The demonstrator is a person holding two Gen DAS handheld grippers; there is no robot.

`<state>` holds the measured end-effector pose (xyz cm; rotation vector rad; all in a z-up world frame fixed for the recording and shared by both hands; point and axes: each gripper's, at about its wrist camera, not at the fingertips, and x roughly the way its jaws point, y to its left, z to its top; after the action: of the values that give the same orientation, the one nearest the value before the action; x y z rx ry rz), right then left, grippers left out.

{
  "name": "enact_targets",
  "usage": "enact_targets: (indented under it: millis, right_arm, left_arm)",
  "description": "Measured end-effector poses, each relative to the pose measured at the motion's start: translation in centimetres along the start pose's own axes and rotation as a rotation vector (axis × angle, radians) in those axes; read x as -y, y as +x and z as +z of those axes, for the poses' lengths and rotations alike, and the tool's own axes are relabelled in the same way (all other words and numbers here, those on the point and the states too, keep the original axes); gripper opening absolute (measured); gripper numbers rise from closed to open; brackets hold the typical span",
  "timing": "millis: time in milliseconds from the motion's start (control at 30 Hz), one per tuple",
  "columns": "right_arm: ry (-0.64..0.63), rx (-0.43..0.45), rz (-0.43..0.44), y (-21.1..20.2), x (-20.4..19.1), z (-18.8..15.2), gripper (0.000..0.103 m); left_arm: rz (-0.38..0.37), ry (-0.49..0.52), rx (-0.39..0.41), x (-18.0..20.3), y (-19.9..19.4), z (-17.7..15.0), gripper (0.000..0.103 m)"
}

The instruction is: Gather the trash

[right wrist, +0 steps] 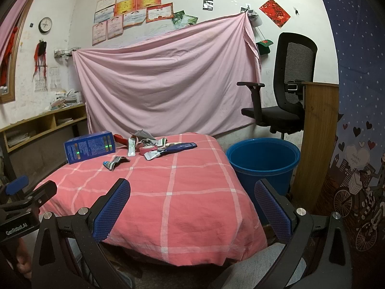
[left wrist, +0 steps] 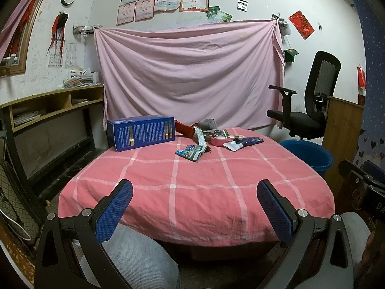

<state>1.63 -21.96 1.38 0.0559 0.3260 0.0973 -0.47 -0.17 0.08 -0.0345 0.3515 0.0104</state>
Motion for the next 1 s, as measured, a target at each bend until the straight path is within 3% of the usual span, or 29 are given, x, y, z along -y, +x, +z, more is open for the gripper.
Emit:
enact_targets:
  millis: [1000]
  right_arm:
    - [0.003,-0.002,0.001,0.05,0.11,-0.02,0.103]
  left_arm:
    - [0.004,0.008,-0.008,-0.28,0.48,-0.29,0.101]
